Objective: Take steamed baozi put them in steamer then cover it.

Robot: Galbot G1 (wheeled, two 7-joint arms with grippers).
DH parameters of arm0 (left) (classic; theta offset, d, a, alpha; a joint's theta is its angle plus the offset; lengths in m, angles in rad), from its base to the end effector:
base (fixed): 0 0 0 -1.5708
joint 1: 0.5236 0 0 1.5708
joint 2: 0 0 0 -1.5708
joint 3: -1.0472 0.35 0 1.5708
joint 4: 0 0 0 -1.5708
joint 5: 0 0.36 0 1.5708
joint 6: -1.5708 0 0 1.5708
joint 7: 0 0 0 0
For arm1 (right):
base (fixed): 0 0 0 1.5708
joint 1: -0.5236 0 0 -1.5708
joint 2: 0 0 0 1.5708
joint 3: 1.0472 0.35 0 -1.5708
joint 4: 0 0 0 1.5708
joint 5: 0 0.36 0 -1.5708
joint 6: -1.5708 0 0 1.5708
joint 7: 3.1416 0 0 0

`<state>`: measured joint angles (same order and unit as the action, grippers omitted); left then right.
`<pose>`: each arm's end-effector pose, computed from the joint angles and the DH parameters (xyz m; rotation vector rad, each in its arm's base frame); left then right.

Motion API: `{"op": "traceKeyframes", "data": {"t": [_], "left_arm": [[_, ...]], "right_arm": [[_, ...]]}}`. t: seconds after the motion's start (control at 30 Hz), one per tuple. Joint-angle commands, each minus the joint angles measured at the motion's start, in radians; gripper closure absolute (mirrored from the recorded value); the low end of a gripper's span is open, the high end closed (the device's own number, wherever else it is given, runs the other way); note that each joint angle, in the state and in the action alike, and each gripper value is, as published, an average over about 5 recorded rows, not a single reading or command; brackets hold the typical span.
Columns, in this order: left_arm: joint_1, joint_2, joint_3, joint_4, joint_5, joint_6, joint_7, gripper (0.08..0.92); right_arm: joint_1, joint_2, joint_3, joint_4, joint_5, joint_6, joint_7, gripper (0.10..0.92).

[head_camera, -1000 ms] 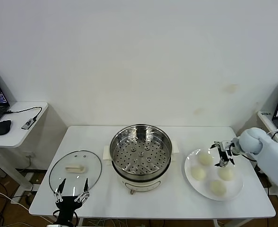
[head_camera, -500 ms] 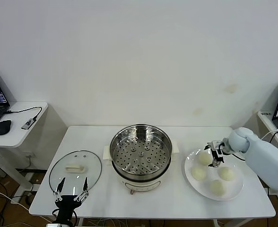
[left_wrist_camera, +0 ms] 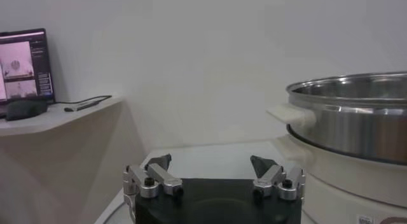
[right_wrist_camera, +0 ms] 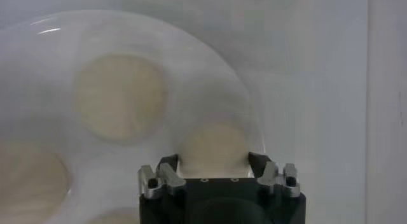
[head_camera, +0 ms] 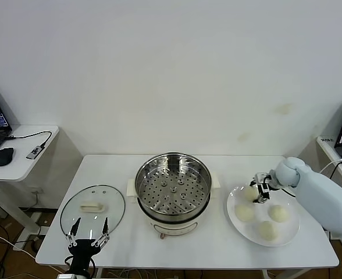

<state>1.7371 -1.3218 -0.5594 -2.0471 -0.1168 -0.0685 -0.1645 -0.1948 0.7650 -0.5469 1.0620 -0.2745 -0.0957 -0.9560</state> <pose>0.1343 0.0567 -0.3396 0.0982 -2.9989 -0.1800 0.5230 -0.1879 -0.2569 1.1460 -1.5023 1.4349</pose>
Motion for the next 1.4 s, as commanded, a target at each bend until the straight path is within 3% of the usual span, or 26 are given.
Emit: {"op": "traceKeyframes", "data": {"t": [0.03,0.2,0.6,0.8,1.03,1.4], "left_arm": [[0.000,0.000,0.000,0.000,0.000,0.001,0.000,0.177],[0.003,0.001,0.001,-0.003,0.000,0.001,0.000,0.177],[0.011,0.014,0.008,-0.018,-0.019,0.009,0.005,0.177],[0.011,0.024,0.010,-0.026,-0.036,0.013,0.006,0.177],[0.012,0.039,0.011,-0.035,-0.043,0.015,0.007,0.177],[-0.001,0.054,0.006,-0.040,-0.068,0.028,0.008,0.177]], "right_arm": [[0.004,-0.008,-0.009,0.009,0.005,-0.006,0.001,0.504],[0.013,-0.055,-0.023,0.065,0.032,-0.011,0.001,0.607],[0.233,-0.254,-0.208,0.300,0.218,-0.030,0.016,0.598],[0.435,-0.283,-0.315,0.375,0.343,-0.034,0.024,0.592],[0.653,-0.200,-0.489,0.393,0.461,-0.021,0.037,0.592],[0.824,0.105,-0.660,0.288,0.595,0.049,0.065,0.592]]}}
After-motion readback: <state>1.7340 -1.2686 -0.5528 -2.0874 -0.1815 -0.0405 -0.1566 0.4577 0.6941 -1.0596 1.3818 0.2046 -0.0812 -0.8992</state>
